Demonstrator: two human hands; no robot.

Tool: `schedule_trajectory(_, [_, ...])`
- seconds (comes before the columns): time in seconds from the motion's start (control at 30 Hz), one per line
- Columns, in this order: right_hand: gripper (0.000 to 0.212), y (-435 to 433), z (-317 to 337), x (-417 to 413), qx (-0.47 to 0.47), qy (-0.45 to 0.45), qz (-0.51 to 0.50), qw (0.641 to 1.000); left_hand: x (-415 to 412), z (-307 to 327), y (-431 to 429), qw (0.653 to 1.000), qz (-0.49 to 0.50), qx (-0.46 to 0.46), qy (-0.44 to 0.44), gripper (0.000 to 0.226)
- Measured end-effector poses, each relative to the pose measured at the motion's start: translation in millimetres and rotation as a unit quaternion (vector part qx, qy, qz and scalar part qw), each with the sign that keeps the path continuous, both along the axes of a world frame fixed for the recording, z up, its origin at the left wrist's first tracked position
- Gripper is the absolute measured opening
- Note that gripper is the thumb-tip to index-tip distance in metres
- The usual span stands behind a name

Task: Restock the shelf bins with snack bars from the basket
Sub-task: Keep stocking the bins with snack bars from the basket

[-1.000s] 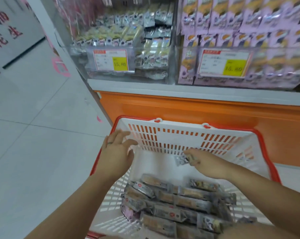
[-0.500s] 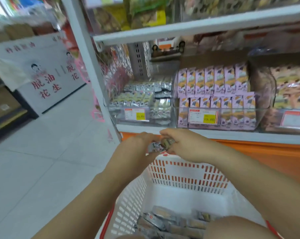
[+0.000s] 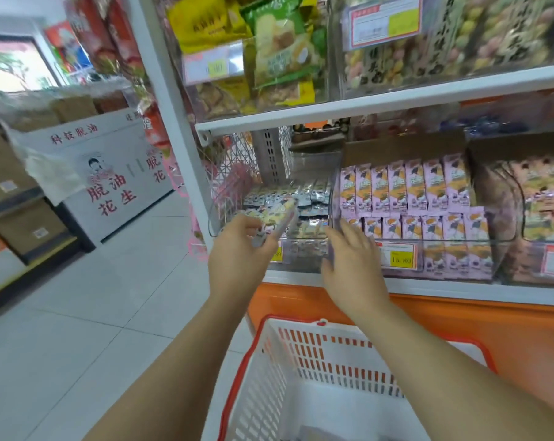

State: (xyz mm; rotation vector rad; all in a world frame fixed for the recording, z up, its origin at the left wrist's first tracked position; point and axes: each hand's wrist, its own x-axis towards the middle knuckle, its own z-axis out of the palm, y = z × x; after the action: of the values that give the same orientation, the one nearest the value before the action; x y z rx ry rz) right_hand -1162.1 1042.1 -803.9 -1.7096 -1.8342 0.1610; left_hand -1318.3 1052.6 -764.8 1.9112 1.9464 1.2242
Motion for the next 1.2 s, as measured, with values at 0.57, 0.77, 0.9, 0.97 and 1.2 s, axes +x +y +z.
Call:
schedule_trajectory(0.57, [0.044,14,-34,15,0.077,-0.023,0.008,0.997,48,-20,97,0.952,0.022,-0.152,0.265,0.041])
schedule_trajectory(0.77, [0.044,12,-31,16,0.079,-0.01,0.024,0.997,46,-15,110,0.931,-0.124,-0.175,0.296,0.035])
schedule_trajectory(0.9, [0.044,11,-32,16,0.078,-0.008,0.03,0.996,43,-15,110,0.891,-0.152,-0.236,0.356,0.042])
schedule_trajectory(0.97, [0.044,10,-30,17,0.069,-0.015,0.033,0.997,44,-17,108,0.887,-0.146,-0.241,0.365,0.047])
schedule_trajectory(1.2, [0.041,7,-27,25,0.065,0.009,0.073,0.995,37,-28,88,0.921,-0.154,-0.171,0.316,0.046])
